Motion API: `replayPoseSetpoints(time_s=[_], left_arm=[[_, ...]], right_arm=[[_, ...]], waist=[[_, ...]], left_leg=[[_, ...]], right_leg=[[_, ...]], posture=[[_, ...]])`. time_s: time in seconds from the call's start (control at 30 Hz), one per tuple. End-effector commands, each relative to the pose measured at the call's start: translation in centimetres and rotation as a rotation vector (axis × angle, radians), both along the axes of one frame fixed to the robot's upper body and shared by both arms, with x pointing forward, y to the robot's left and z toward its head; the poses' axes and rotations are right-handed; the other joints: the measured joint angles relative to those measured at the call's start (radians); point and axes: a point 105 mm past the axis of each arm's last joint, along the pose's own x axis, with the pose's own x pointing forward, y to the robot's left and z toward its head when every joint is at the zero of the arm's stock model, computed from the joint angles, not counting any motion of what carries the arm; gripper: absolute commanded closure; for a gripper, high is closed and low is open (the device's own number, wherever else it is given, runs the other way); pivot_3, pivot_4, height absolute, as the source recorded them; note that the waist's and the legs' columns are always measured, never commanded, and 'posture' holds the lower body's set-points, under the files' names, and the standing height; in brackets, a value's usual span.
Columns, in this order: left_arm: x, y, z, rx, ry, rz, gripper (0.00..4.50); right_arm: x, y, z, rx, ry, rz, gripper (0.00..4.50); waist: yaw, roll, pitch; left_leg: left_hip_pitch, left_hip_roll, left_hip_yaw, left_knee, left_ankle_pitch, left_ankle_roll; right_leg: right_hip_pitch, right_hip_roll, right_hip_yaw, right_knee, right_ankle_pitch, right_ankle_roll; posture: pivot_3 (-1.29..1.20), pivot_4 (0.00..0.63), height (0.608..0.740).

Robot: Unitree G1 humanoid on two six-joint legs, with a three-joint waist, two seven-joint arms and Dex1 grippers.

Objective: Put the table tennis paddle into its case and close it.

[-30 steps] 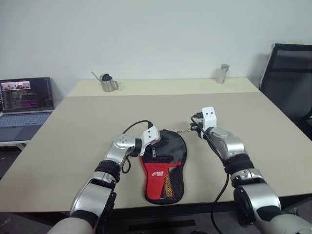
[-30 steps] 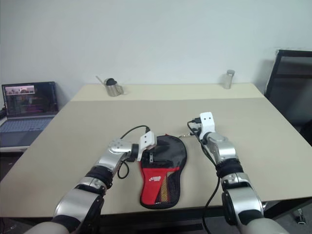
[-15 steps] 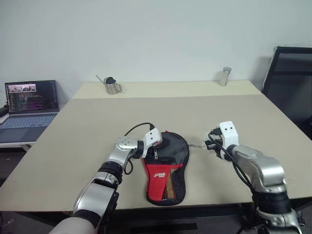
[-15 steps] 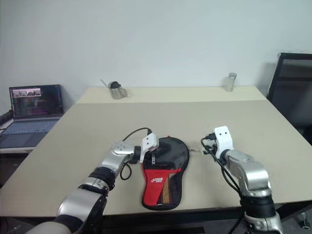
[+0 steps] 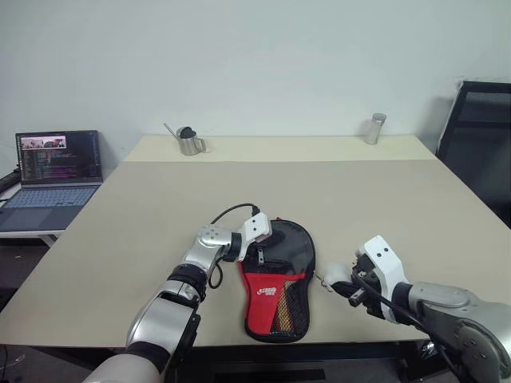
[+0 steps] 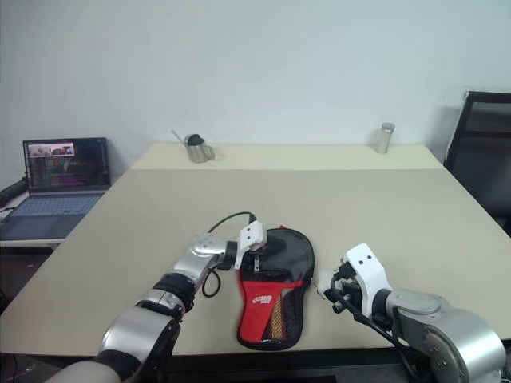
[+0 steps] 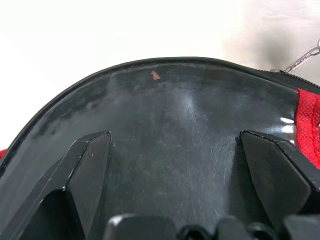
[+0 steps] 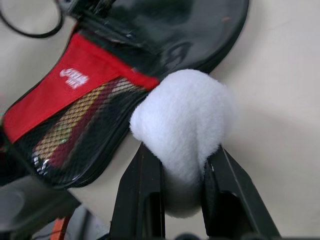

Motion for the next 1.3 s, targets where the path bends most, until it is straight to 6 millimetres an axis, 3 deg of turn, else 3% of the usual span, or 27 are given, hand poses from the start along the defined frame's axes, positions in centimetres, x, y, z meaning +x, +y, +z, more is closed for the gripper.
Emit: replayPoseSetpoints(time_s=[0.03,0.33,0.6,0.7,0.83,1.0,1.13,1.3], left_arm=[[-2.6,2.0,-6.3,0.205,0.177,-0.002,0.0],[-2.7,1.9,-6.3,0.214,0.177,-0.013,0.0],[-2.7,1.7,-6.4,0.224,0.174,-0.025,0.0],[-2.6,1.5,-6.3,0.225,0.172,-0.027,0.0],[-2.6,1.0,-6.2,0.23,0.162,-0.041,0.0],[-2.4,0.4,-5.9,0.226,0.15,-0.048,0.0],[-2.3,0.2,-5.7,0.22,0.14,-0.046,0.0],[-2.2,0.2,-5.6,0.215,0.134,-0.038,0.0]], right_arm=[[-2.1,0.3,0.2,0.002,0.021,0.101,3.98],[-5.8,1.3,-0.9,0.067,0.145,0.241,3.99],[-6.9,2.6,-2.8,0.121,0.25,0.258,3.99],[-7.9,2.9,-2.7,0.131,0.261,0.289,4.0],[-9.6,3.2,-2.2,0.186,0.284,0.341,4.01],[-9.4,3.6,-2.2,0.199,0.266,0.32,4.01],[-7.9,3.4,-2.2,0.186,0.22,0.258,4.01],[-7.6,3.1,-1.7,0.17,0.193,0.266,2.42]], waist=[[0.006,0.0,0.0],[0.011,-0.001,0.0],[0.006,-0.002,-0.002],[0.006,-0.001,-0.003],[0.008,-0.001,-0.003],[0.009,-0.002,-0.003],[0.009,-0.002,-0.003],[0.009,-0.002,-0.003]], left_leg=[[0.0,-0.001,0.001,0.0,-0.001,0.001],[-0.001,-0.003,0.001,0.001,-0.006,0.003],[0.003,0.002,-0.001,0.003,-0.007,0.003],[0.004,0.004,-0.001,0.002,-0.011,-0.003],[0.003,0.003,-0.001,0.002,-0.008,0.001],[0.003,0.001,0.0,0.003,-0.009,0.001],[0.003,0.001,0.0,0.003,-0.012,-0.005],[0.002,0.001,0.0,0.003,-0.012,-0.005]], right_leg=[[0.0,0.0,0.0,0.0,-0.001,0.001],[0.002,-0.001,-0.003,-0.002,-0.004,0.005],[0.003,-0.004,-0.004,-0.002,-0.004,0.005],[0.001,-0.004,-0.005,-0.002,-0.006,0.002],[0.003,-0.004,-0.005,-0.003,-0.006,0.002],[0.002,-0.006,-0.005,-0.003,-0.005,0.003],[0.002,-0.007,-0.006,-0.004,-0.006,0.003],[0.003,-0.009,-0.007,-0.006,-0.005,0.003]], posture=[[0.0,0.15,0.74],[0.0,0.15,0.74],[0.0,0.15,0.74],[0.0,0.15,0.74],[0.0,0.15,0.74],[0.0,0.15,0.74],[0.0,0.15,0.74],[0.0,0.15,0.74]])
